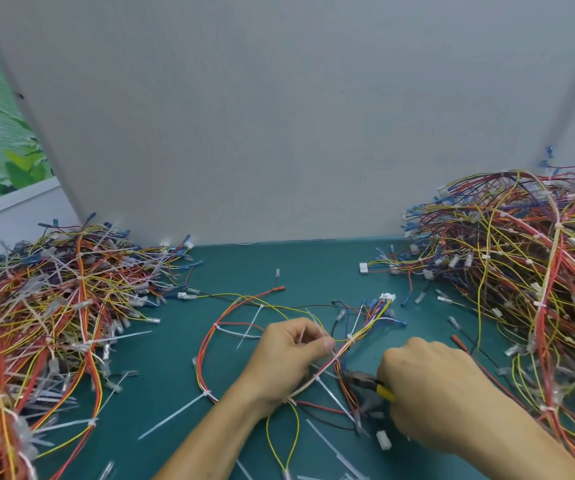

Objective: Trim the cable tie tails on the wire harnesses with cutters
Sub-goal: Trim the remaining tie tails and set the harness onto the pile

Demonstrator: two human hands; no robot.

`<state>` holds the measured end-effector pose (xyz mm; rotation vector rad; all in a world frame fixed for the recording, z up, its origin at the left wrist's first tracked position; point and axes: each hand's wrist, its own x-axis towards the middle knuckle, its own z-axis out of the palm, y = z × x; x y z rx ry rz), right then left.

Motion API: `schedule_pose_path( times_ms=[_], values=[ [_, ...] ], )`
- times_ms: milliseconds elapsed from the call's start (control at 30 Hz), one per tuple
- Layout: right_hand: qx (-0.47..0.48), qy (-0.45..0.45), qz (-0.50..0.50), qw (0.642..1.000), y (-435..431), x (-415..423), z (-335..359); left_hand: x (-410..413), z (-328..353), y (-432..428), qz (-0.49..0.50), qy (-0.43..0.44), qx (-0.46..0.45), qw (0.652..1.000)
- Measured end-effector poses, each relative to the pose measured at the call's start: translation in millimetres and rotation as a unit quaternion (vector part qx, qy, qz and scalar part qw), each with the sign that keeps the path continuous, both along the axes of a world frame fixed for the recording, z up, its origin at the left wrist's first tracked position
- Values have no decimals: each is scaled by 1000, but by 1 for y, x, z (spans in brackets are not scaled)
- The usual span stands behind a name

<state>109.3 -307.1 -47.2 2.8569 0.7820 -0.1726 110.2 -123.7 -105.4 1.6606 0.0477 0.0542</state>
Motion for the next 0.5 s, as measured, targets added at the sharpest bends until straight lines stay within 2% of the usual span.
schedule_pose_path(
  times_ms=[167, 267, 400, 500],
  values=[
    [88, 5, -37, 995, -15, 18, 7, 2, 8, 5, 42, 65, -176, 981],
    [142, 21, -35, 989, -17, 23, 8, 1, 12, 7, 61, 80, -207, 973],
    [182, 58, -22, 981, -17, 27, 5, -3, 16, 13, 44, 71, -154, 985],
    [183, 89, -31, 979, -19, 29, 2, -9, 21, 22, 7, 24, -19, 999]
  ],
)
